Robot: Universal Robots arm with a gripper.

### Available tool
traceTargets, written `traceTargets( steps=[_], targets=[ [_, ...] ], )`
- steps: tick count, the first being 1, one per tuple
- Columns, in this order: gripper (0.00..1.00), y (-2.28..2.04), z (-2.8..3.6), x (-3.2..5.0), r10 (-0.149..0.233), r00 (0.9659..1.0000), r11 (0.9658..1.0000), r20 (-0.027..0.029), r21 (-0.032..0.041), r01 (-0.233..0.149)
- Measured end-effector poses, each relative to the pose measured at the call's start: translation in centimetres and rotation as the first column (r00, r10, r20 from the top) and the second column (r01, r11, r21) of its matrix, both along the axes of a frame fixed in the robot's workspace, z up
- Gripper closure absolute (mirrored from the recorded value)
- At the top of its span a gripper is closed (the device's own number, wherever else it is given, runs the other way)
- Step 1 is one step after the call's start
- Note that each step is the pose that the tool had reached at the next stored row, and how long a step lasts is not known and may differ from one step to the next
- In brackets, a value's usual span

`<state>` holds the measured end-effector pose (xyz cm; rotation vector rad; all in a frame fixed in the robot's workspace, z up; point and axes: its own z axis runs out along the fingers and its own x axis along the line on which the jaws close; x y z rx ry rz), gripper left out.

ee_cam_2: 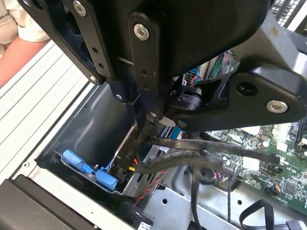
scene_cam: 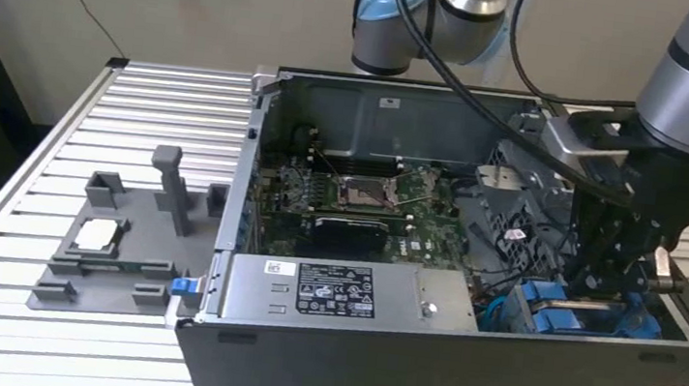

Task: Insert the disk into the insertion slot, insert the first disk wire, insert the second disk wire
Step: 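Insert the second disk wire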

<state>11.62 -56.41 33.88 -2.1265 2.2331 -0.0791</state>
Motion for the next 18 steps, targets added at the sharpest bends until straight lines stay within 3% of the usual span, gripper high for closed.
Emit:
traceTargets(
  steps=[5, 18],
  targets=[
    [0.76, -0.05, 0.96, 0.00, -0.004, 1.0000, 1.0000, -0.0080, 0.0033, 0.004],
    [0.76, -0.04, 4.16, 0.01, -0.008, 0.9999, 1.0000, -0.0086, 0.0043, 0.008]
  ],
)
